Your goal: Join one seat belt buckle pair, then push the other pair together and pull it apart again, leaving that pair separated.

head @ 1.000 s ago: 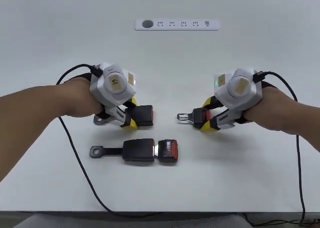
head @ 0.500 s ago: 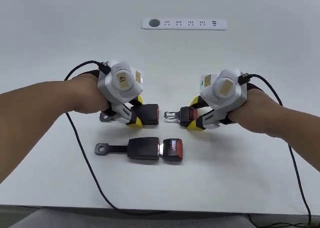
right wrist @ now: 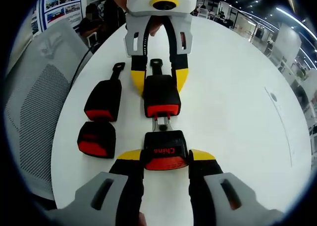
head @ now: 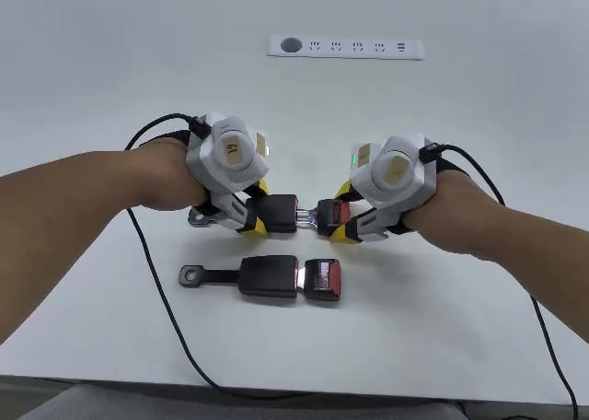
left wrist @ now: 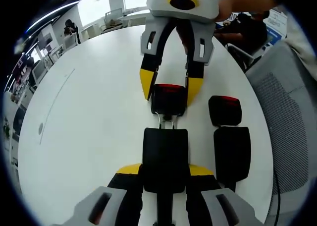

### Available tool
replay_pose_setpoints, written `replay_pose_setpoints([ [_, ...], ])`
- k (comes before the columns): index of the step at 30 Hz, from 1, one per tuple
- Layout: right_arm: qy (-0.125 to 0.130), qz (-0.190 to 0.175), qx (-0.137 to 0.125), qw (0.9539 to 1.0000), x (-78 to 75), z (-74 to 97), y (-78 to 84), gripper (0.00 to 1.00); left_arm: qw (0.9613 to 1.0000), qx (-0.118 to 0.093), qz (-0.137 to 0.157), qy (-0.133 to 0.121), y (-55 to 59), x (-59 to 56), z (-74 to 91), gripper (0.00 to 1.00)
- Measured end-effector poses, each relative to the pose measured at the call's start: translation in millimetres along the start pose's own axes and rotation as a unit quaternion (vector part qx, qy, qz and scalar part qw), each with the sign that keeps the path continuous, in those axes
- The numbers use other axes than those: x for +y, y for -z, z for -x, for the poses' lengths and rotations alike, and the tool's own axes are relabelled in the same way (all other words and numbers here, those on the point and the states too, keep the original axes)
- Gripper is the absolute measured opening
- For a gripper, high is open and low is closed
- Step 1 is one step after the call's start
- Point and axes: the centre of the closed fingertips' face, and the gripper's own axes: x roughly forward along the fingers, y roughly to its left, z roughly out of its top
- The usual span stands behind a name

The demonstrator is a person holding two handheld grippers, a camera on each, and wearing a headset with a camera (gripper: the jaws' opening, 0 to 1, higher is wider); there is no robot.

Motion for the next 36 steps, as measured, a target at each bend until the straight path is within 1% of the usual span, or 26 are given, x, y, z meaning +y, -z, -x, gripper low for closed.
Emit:
replay_pose_setpoints([
  [5,0.003,0.016,0.001,0.9999,1.8,0.5,-6.6,0.33,1.0000,0.001,-0.001,0.000,0.6,0.7,-0.7,0.34],
  [7,0.004,0.019,0.004,0.9998,-1.5,-3.3,-3.5,0.33,1.0000,0.001,0.001,0.000,0.7,0.6,-0.6,0.34],
  [8,0.004,0.018,0.004,0.9998,-0.9,-2.3,-3.7,0.33,1.0000,0.001,0.000,0.000,0.7,0.5,-0.5,0.34],
  [10,-0.007,-0.001,-0.005,1.0000,-0.7,-3.1,-2.6,0.33,1.0000,-0.001,-0.001,0.001,0.2,-0.1,-0.3,0.33],
  [13,-0.016,-0.018,-0.015,0.9996,-1.8,-3.9,-2.4,0.32,1.0000,-0.004,-0.004,0.002,-0.1,-0.7,-0.5,0.33],
  [17,-0.020,-0.016,-0.015,0.9996,-2.0,-5.5,-2.2,0.32,1.0000,-0.003,-0.007,0.003,-0.4,-1.1,-0.6,0.33],
  [19,-0.022,-0.016,-0.016,0.9995,2.0,-2.1,-5.6,0.32,1.0000,-0.001,-0.009,0.004,-0.9,-0.9,-0.9,0.33],
  [21,-0.025,-0.022,-0.021,0.9992,-1.5,-6.0,-2.8,0.32,0.9999,0.001,-0.010,0.005,-1.1,-0.9,-1.1,0.33],
  [22,-0.025,-0.023,-0.022,0.9992,0.0,-5.4,-3.6,0.32,0.9999,0.001,-0.011,0.005,-1.1,-1.0,-1.1,0.33],
  [28,-0.021,-0.024,-0.025,0.9992,0.9,-5.7,-5.3,0.31,0.9999,-0.003,-0.009,0.005,-1.1,-1.5,-1.1,0.33],
  [33,-0.017,-0.017,-0.026,0.9994,2.0,-5.5,-7.0,0.31,0.9999,0.000,-0.012,0.005,-4.9,-5.0,0.9,0.33],
  [34,-0.015,-0.014,-0.025,0.9995,1.1,-7.5,-6.6,0.31,0.9999,-0.001,-0.012,0.005,-5.8,-5.9,1.5,0.33],
  [36,-0.016,-0.017,-0.025,0.9994,1.4,-7.5,-7.4,0.31,0.9999,-0.002,-0.012,0.005,-6.7,-6.8,2.1,0.33],
])
